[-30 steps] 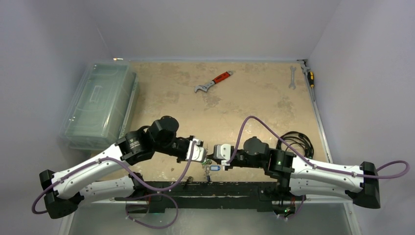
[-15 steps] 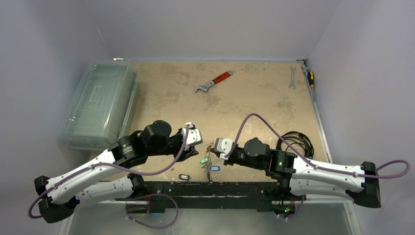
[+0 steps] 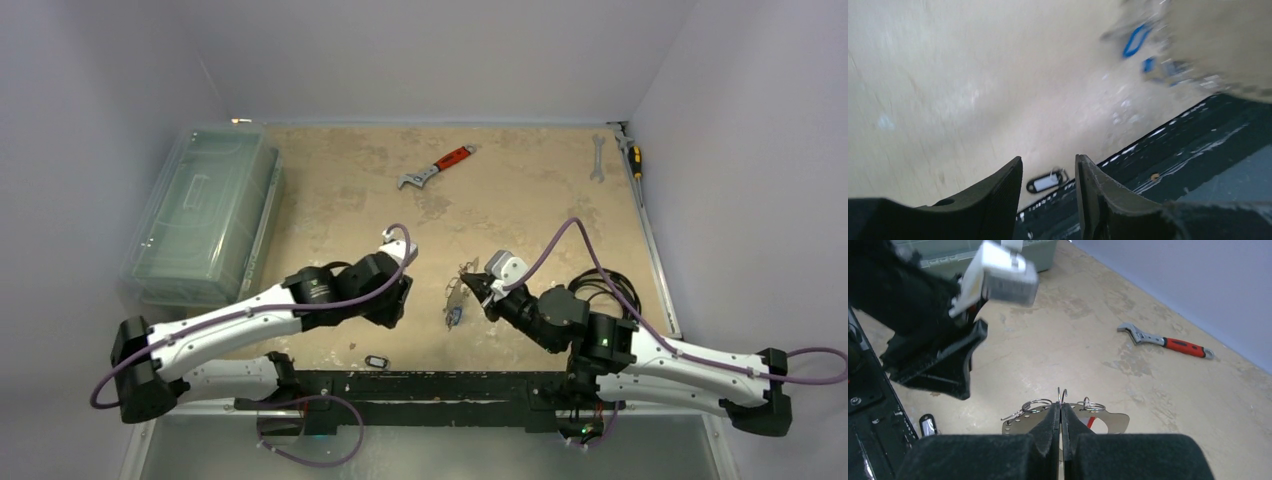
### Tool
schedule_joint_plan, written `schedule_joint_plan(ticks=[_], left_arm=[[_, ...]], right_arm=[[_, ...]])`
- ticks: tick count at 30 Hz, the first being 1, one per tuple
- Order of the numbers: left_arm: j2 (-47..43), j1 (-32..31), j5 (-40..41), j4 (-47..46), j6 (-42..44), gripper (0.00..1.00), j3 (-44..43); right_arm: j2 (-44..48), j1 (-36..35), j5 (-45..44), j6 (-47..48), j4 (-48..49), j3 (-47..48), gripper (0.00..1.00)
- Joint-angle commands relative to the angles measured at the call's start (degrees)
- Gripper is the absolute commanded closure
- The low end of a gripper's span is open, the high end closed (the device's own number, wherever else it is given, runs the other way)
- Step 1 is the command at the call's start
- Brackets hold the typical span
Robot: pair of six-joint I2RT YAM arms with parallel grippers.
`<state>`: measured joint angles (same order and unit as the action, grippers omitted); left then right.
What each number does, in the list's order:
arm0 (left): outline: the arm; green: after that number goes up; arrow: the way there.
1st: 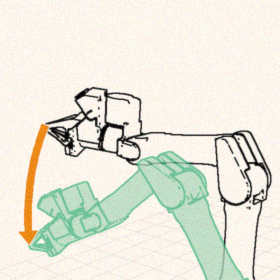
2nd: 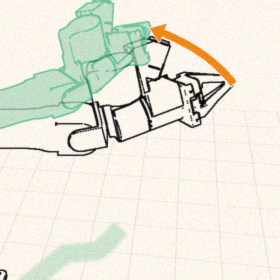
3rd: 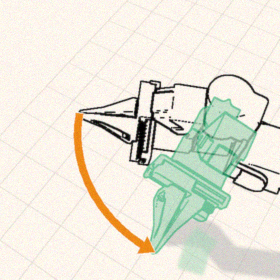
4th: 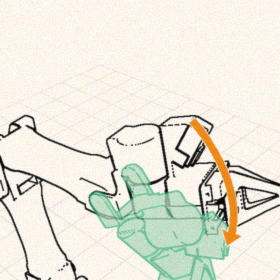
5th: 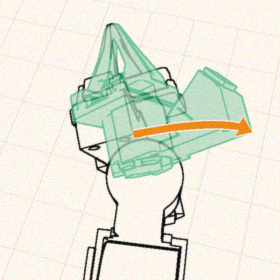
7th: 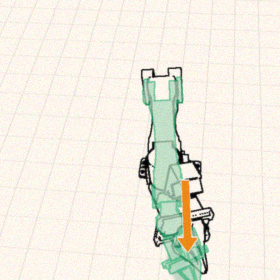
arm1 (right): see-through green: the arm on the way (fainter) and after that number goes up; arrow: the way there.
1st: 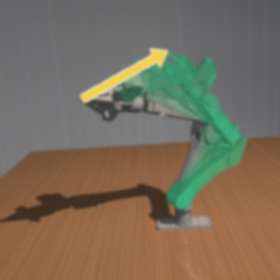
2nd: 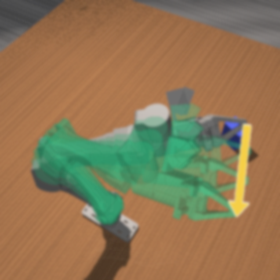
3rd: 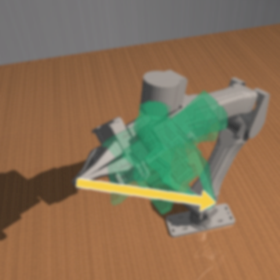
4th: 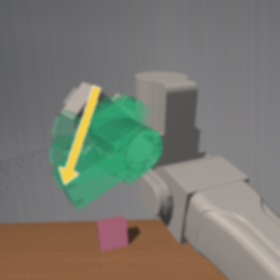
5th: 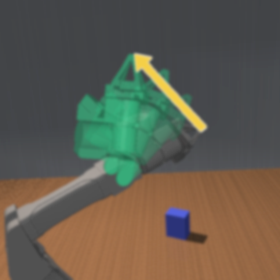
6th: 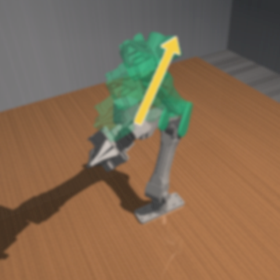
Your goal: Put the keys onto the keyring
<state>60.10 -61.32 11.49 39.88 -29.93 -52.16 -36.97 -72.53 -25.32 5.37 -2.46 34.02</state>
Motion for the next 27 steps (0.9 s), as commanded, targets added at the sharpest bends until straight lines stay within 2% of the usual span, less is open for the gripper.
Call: schedule_joint_plan(ticks=[1,5,14,18,27], left_arm=[[1.79,-0.38,1.66,11.25,-17.36,0.59,2.07],[-1.15,-0.45,-3.33,7.87,-22.04,0.61,8.37],[-0.14,-2.99,-4.85,1.72,-25.26,0.64,16.90],[0.50,-3.86,-6.42,-5.15,-26.64,0.67,19.76],[7.40,-5.86,-4.43,-8.54,-28.69,0.72,20.17]], right_arm=[[0.76,-0.24,-5.19,-2.64,0.89,0.20,1.00],[0.85,-0.24,-5.02,-2.81,0.91,0.13,1.00],[0.63,-0.24,-3.97,-3.07,0.73,0.24,1.00],[0.43,-0.24,-3.77,-3.38,0.34,0.32,1.00],[0.23,-0.24,-3.68,-3.86,-0.53,0.38,1.00]])
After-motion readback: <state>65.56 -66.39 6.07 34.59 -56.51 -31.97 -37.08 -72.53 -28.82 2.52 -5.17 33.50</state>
